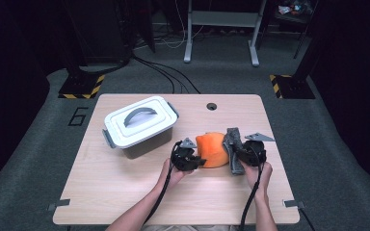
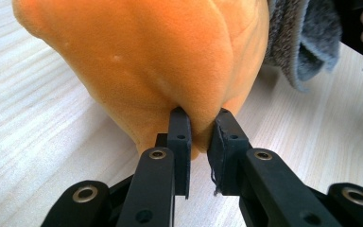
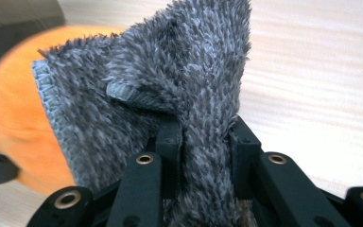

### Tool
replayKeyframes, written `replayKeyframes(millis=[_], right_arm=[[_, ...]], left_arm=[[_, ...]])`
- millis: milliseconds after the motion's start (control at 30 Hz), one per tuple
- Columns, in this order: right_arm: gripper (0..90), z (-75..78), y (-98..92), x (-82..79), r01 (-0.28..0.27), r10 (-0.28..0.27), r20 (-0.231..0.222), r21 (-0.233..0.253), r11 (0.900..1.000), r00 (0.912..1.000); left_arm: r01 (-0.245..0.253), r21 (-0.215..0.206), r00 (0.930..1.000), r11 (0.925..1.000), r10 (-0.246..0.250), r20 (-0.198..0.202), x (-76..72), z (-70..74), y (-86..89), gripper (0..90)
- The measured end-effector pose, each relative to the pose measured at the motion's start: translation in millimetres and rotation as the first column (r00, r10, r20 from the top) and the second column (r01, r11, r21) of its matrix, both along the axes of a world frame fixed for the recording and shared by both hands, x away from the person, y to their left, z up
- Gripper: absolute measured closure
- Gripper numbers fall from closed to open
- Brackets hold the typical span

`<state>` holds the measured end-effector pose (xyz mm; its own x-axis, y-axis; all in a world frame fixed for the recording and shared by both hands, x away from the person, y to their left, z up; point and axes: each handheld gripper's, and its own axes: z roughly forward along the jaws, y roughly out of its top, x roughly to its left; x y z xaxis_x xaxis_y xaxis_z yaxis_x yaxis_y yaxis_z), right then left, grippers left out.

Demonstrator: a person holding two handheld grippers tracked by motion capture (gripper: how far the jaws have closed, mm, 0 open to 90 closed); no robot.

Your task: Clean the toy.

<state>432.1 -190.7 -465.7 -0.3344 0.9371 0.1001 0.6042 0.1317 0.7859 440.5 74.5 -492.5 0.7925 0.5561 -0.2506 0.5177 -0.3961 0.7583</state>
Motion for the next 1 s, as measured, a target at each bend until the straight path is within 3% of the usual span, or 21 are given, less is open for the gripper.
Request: replayKeyframes(millis=[167,300,400,500,567,633,833,1000], right_arm=[[70.7,-8.7,-4.6,4.7,0.012,-0.011,-0.029,0.01,1.0,0.9995],[70.8,-8.0,-3.3,4.6,0.012,-0.012,-0.027,0.001,1.0,0.9996],[70.8,-8.1,-3.3,4.6,0.012,-0.012,-0.027,0.002,1.0,0.9996],[70.7,-8.3,-3.3,4.8,0.011,-0.011,-0.027,0.003,1.0,0.9996],[70.8,-8.1,-3.1,4.7,0.01,-0.01,-0.025,0.002,1.0,0.9996],[70.8,-7.6,-1.7,4.7,0.009,-0.009,-0.024,-0.005,1.0,0.9997],[70.7,-7.7,-1.5,5.1,0.009,-0.009,-0.025,-0.008,1.0,0.9997],[70.8,-7.9,-0.9,5.4,0.01,-0.01,-0.025,-0.01,1.0,0.9996]], left_arm=[[0.0,0.0,1.0,1.0,0.0,-0.001,0.1,0.0,0.1,79.2],[-0.002,0.007,0.9996,1.0,0.001,0.029,-1.3,0.0,-0.1,75.4],[-0.002,0.011,0.9991,0.9999,0.002,0.042,-2.5,-0.1,0.1,70.9],[0.006,0.019,0.9988,0.9998,-0.007,0.048,-3.3,-1.5,1.4,57.6],[0.004,0.021,0.9988,0.9998,-0.005,0.049,-3.7,-2.1,1.3,54.3],[-0.004,0.04,0.9977,0.9992,0.001,0.068,-5.3,-3.0,0.0,48.1],[-0.043,0.102,0.9906,0.9938,0.029,0.134,-10.5,-4.2,-5.2,41.9],[-0.072,0.149,0.9824,0.9862,0.044,0.182,-11.4,-7.7,-11.1,44.4]])
